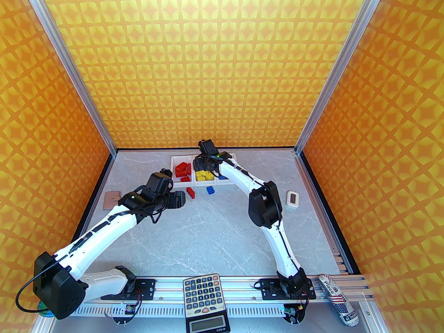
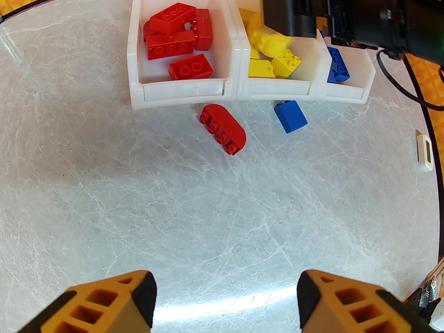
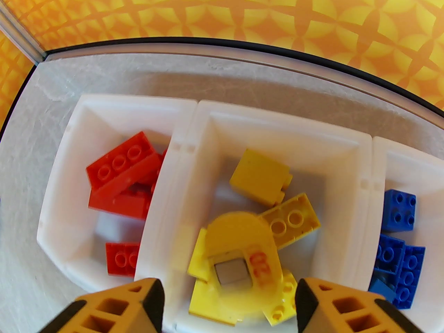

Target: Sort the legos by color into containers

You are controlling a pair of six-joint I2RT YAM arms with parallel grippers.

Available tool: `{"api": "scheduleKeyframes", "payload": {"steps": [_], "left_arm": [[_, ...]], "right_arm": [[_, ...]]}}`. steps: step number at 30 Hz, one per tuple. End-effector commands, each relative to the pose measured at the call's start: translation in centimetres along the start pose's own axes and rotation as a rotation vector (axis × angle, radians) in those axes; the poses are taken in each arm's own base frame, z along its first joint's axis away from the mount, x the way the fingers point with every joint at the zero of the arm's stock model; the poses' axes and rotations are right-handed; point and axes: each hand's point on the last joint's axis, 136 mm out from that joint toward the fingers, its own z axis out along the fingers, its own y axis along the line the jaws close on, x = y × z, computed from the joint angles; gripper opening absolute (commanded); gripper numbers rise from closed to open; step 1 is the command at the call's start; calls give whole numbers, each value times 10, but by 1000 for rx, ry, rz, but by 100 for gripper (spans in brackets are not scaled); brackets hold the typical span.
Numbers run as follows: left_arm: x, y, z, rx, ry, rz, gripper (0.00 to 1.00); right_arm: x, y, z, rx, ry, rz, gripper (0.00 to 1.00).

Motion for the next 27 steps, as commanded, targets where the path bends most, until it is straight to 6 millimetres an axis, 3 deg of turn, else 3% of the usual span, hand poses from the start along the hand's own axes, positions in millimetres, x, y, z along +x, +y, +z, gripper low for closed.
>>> {"api": "scheduleKeyframes", "payload": {"steps": [1,6,12,20,27], "left_arm": [[0,1,4,-6,-15,-17,74],[1,-1,16,-12,0,-32,75],[3,-5,35,-19,21,-50,75],[2,-4,66,-57,-10,-145,75],[1,-17,97,-93,7,-147,75]], "right_arm": [[-19,6,-31,-28,-49,-17,69],[-12,-2,-67,-20,-81,-23,69],[21,-14,-106,-15,-81,-26,69],[92,-43,-159,29,-68,-74,69],[132,-59,-191,45,-74,-124,69]]}}
